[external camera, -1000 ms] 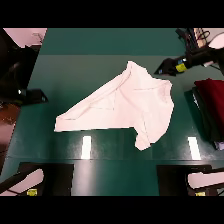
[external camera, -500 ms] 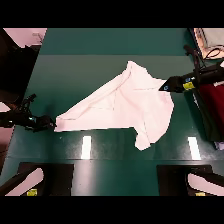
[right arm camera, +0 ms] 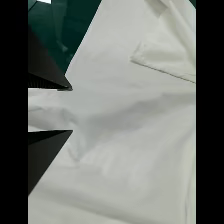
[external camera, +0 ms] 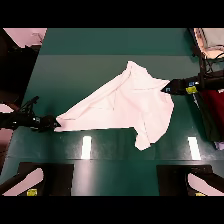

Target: Fold the shirts.

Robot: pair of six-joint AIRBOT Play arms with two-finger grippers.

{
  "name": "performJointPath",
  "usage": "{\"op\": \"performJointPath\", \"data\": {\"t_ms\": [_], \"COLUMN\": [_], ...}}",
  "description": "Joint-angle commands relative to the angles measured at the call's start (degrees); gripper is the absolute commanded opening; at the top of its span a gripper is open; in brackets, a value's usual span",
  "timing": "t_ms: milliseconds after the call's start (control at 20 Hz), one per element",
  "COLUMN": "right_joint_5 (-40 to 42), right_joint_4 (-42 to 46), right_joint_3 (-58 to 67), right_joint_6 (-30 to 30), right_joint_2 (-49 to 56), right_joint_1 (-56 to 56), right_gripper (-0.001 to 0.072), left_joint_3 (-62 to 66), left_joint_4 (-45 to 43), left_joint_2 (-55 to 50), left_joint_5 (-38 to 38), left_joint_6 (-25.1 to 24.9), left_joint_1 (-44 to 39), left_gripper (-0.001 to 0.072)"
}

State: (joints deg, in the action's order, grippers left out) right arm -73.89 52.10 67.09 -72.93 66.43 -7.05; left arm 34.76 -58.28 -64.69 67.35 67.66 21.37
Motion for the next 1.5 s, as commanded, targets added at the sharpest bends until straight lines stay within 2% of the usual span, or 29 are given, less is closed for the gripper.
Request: {"op": "performJointPath", "data": {"t_ms": [0, 50, 100, 150, 200, 400, 650, 700, 750, 800, 1050, 1450], "right_joint_5": [0.42, 0.39, 0.33, 0.07, -0.7, -7.65, -5.25, -5.14, -5.11, -4.57, 3.65, 14.36], "right_joint_4": [-0.02, 0.02, 0.11, 0.48, 0.55, 0.57, 2.23, 1.97, 1.95, 1.95, -0.13, -3.08], "right_joint_3": [-0.31, -0.31, -0.31, -0.31, -0.31, -2.69, -23.37, -27.54, -31.32, -34.91, -43.21, -43.52], "right_joint_6": [-0.07, -0.04, -0.07, -0.07, -0.09, -1.64, -6.73, -6.95, -6.99, -6.97, -7.02, -9.6], "right_joint_2": [-0.66, -0.66, -0.68, -0.7, -0.7, -1.73, -10.51, -11.78, -12.72, -13.31, -13.29, -12.33], "right_joint_1": [0.02, 0.02, 0.04, 0.04, 0.42, 5.77, 18.58, 20.61, 22.29, 23.32, 20.98, 9.01], "right_gripper": [0.0286, 0.0285, 0.0286, 0.0286, 0.0285, 0.0286, 0.0287, 0.0305, 0.0362, 0.0371, 0.0369, 0.0363], "left_joint_3": [-0.17, -0.17, -0.13, -0.07, 0.13, 5.14, 12.63, 13.11, 13.2, 13.14, 13.16, 13.16], "left_joint_4": [0.22, 0.24, 0.28, 0.39, 0.37, 0.37, 0.55, 1.18, 2.45, 3.58, 6.05, 6.03], "left_joint_2": [-1.09, -1.09, -1.09, -1.07, -1.07, 0.02, 6.01, 6.56, 6.71, 6.71, 6.71, 6.71], "left_joint_5": [-1.46, -1.95, -2.19, -2.43, -2.45, -1.03, -0.39, -0.26, -0.24, -0.24, -0.09, 0.7], "left_joint_6": [-0.17, -0.07, 0.85, 1.38, 1.38, 2.86, 2.86, 2.84, 2.84, 2.84, 2.82, 2.8], "left_joint_1": [-2.84, -3.67, -4.0, -3.98, -4.0, -4.0, -4.0, -4.0, -4.0, -4.0, -4.0, -4.0], "left_gripper": [0.0477, 0.0477, 0.0419, 0.0122, 0.0031, 0.0023, 0.0023, 0.0024, 0.0024, 0.0024, 0.0024, 0.0024]}}
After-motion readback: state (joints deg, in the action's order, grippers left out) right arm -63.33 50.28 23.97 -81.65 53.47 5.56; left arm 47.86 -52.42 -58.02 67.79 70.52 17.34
